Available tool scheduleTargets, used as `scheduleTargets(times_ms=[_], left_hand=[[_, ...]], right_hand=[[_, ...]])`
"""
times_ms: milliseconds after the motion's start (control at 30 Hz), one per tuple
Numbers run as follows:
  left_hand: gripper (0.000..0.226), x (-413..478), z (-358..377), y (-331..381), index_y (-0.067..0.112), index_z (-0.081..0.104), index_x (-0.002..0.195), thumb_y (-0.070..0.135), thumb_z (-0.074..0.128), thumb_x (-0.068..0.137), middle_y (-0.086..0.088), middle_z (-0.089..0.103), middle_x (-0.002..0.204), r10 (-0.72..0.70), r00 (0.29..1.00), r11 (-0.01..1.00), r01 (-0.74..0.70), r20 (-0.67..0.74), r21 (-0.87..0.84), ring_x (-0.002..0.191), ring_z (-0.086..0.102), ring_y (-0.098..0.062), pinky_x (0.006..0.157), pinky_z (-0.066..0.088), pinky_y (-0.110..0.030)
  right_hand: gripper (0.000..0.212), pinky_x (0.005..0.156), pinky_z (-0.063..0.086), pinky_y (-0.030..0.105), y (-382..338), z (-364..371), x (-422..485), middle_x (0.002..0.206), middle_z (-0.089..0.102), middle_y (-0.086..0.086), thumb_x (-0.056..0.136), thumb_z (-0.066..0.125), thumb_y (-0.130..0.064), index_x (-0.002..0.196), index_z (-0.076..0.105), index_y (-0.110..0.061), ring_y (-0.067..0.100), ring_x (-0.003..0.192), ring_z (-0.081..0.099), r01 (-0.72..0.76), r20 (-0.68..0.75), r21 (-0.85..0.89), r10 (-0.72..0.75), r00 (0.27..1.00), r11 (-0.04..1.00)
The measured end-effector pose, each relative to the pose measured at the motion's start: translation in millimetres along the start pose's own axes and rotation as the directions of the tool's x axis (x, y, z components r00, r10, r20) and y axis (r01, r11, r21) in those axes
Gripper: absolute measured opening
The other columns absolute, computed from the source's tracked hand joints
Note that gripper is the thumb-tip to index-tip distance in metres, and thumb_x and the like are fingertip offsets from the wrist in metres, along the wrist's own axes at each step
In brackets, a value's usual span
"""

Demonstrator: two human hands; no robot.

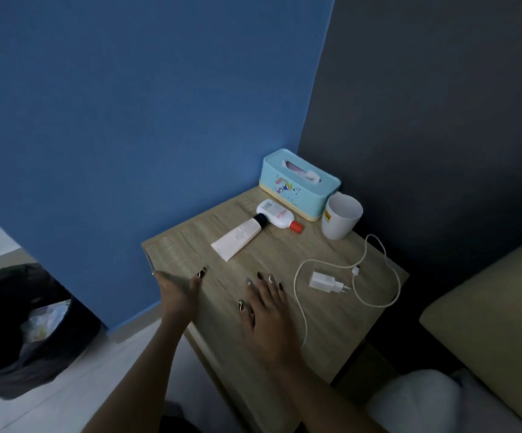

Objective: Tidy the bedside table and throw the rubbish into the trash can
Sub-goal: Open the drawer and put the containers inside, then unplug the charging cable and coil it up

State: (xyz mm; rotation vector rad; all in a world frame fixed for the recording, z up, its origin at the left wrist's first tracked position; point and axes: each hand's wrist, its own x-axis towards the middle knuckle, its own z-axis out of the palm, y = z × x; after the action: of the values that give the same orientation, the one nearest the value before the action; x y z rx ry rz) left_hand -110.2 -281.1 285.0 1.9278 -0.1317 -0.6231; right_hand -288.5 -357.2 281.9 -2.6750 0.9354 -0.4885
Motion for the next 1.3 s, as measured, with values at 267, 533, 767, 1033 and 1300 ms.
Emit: scheduleTargets(times_ms=[267, 533, 767, 1033, 1300], left_hand=[[0.101, -28, -18, 19, 0.005, 0.005, 0.149, 0.055, 0.06, 0.081, -0.023, 0.017, 0.155, 0.092, 0.995, 0.967, -0.098, 0.039, 0.233, 0.142, 0.023, -0.039, 0.112, 0.03, -0.056], [0.058, -77, 66, 90, 0.004, 0.039, 0.14, 0.033, 0.055, 0.092, -0.022, 0.034, 0.15, 0.551, 0.826, 0.723, -0.542, 0.116, 0.428, 0.136, 0.036, -0.037, 0.11, 0.036, -0.046], [0.053, -99, 145, 112, 0.012, 0.034, 0.144, 0.028, 0.048, 0.096, -0.013, 0.038, 0.146, 0.434, 0.795, 0.628, -0.604, 0.424, 0.49, 0.133, 0.037, -0.028, 0.106, 0.037, -0.037], [0.047, -79, 169, 98, 0.009, 0.04, 0.133, 0.028, 0.054, 0.092, -0.014, 0.047, 0.129, 0.278, 0.876, 0.687, -0.469, 0.394, 0.555, 0.114, 0.051, -0.029, 0.091, 0.047, -0.039], [0.024, -70, 158, 110, 0.012, 0.057, 0.118, 0.014, 0.047, 0.096, -0.01, 0.052, 0.121, 0.419, 0.807, 0.622, -0.59, 0.417, 0.516, 0.103, 0.058, -0.023, 0.089, 0.05, -0.031]], right_hand=[[0.056, 0.116, 0.02, 0.033, -4, -16, 12, 0.147, 0.045, -0.002, 0.097, 0.025, -0.051, 0.138, 0.049, -0.022, 0.019, 0.141, 0.034, -0.045, 0.076, 0.136, 0.035, 0.996, 0.99], [0.025, 0.085, 0.051, 0.024, 28, -84, 30, 0.103, 0.071, -0.004, 0.098, 0.045, -0.03, 0.108, 0.066, -0.021, 0.006, 0.096, 0.063, -0.164, -0.057, 0.45, 0.211, 0.976, 0.878], [0.032, 0.086, 0.046, 0.03, 116, -123, 51, 0.122, 0.057, 0.006, 0.089, 0.054, -0.009, 0.12, 0.061, -0.017, 0.022, 0.113, 0.053, -0.352, -0.114, 0.124, 0.365, 0.924, 0.928], [0.04, 0.09, 0.047, 0.041, 173, -121, 70, 0.141, 0.037, 0.015, 0.085, 0.049, -0.012, 0.124, 0.055, -0.02, 0.036, 0.121, 0.044, -0.319, 0.084, -0.201, 0.341, 0.936, 0.926], [0.03, 0.08, 0.048, 0.037, 169, -126, 77, 0.123, 0.049, 0.013, 0.087, 0.06, -0.029, 0.112, 0.053, -0.015, 0.03, 0.109, 0.052, -0.375, 0.066, -0.328, 0.418, 0.906, 0.867]])
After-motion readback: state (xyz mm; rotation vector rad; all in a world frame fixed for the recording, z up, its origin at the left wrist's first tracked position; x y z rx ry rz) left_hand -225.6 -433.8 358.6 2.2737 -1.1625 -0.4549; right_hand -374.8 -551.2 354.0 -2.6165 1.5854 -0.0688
